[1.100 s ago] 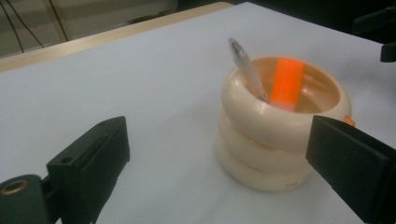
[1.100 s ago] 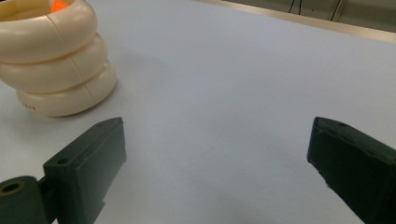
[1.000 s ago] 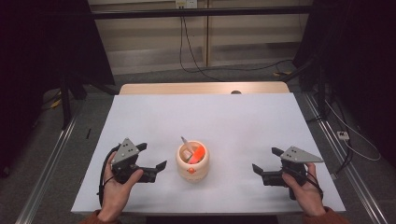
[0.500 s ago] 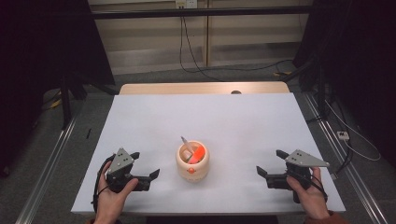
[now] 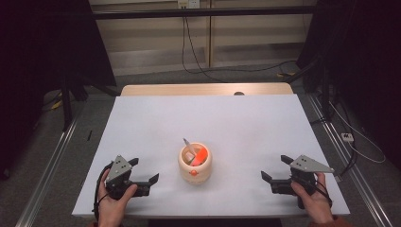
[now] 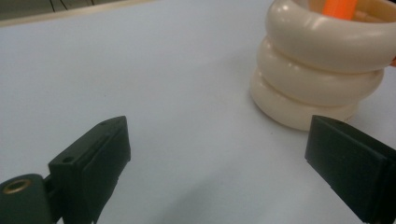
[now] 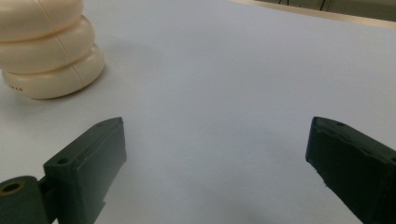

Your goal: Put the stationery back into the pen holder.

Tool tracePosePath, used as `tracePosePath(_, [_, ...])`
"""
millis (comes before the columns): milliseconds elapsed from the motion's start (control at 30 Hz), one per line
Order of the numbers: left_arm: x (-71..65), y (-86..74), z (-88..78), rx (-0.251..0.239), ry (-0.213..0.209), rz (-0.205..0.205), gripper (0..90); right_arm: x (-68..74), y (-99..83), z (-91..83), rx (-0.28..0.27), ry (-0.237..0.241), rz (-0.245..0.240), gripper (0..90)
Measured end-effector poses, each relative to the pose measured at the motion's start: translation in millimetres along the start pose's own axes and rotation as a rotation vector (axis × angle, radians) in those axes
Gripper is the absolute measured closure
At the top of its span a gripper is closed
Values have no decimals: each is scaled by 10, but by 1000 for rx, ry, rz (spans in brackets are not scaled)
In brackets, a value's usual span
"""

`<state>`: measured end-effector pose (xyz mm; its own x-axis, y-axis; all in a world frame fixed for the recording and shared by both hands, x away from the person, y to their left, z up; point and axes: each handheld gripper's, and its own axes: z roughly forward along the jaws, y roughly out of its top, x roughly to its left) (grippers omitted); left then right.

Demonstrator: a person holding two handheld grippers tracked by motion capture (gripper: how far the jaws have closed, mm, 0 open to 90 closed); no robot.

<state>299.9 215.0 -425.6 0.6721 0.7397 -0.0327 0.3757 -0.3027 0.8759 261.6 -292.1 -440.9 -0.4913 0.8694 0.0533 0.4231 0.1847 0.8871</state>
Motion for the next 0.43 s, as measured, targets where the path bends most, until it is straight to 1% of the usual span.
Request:
tracePosePath(33, [-12, -6, -8, 0, 5, 3, 66, -2, -6, 1, 0, 0, 2, 50])
tracePosePath(100, [-7, -13, -5, 4, -4, 10, 66, -5, -16, 6, 0, -6, 3, 51])
tracePosePath(133, [-8, -18, -5, 1, -8, -4, 66, -6, -20, 7, 2, -8, 6, 51])
tracePosePath(167, [-5, -22, -7, -3, 0, 4, 66, -7, -24, 8, 3, -9, 8, 51])
tracePosePath(200, [-5, -24, -9, 5, 13, 16, 66, -5, -28, 9, 2, -10, 9, 50])
tracePosePath(300, [6, -41, 17, 20, -3, 3, 66, -5, -30, 17, 2, -9, 4, 50])
tracePosePath(333, [9, -42, 22, 22, -5, 9, 66, -6, -30, 21, 2, -8, 3, 51])
tracePosePath(367, [5, -43, 26, 21, -7, 2, 66, -7, -30, 24, 5, -8, 4, 50])
tracePosePath(433, [15, -39, 26, 24, -7, 5, 66, -9, -31, 24, 4, -9, 5, 50])
